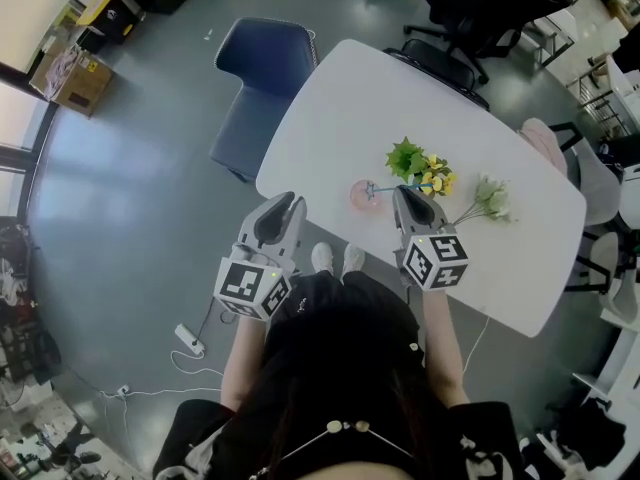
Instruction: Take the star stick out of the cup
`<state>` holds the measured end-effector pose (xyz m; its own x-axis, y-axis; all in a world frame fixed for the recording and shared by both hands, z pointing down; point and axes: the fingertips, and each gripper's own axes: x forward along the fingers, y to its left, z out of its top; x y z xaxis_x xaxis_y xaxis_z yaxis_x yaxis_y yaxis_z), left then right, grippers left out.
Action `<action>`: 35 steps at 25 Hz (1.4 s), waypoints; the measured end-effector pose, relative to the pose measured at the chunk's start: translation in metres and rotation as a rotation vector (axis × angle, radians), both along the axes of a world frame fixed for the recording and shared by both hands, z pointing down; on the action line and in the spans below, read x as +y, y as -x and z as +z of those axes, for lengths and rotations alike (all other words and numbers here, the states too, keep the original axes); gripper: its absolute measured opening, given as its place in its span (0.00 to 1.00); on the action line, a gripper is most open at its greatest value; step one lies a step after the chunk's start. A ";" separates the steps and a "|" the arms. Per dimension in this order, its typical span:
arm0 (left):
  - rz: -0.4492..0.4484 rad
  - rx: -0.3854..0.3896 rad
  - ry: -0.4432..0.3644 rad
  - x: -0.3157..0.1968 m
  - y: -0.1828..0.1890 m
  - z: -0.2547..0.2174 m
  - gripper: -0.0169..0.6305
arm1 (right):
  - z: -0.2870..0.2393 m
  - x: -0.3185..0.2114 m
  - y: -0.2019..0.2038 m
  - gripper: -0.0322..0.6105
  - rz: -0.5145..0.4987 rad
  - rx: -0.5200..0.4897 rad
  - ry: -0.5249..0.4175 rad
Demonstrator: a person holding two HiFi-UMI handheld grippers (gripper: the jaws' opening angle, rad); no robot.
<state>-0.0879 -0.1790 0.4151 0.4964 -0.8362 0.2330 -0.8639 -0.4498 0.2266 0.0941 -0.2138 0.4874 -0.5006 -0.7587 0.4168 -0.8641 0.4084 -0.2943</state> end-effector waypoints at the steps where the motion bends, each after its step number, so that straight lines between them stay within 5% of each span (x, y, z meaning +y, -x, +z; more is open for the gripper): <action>1: 0.008 -0.002 -0.004 -0.001 -0.002 0.000 0.12 | -0.010 0.005 0.001 0.08 -0.003 0.002 -0.019; 16: 0.081 -0.018 -0.035 -0.009 -0.016 -0.003 0.12 | -0.122 0.055 0.020 0.08 -0.006 0.037 -0.208; 35: 0.097 -0.014 -0.046 -0.009 -0.014 -0.006 0.12 | -0.132 0.057 0.023 0.08 0.010 0.073 -0.218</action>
<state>-0.0740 -0.1879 0.4089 0.5729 -0.7942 0.2024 -0.8185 -0.5415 0.1920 0.0716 -0.1567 0.3552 -0.4672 -0.8396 0.2771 -0.8841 0.4467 -0.1370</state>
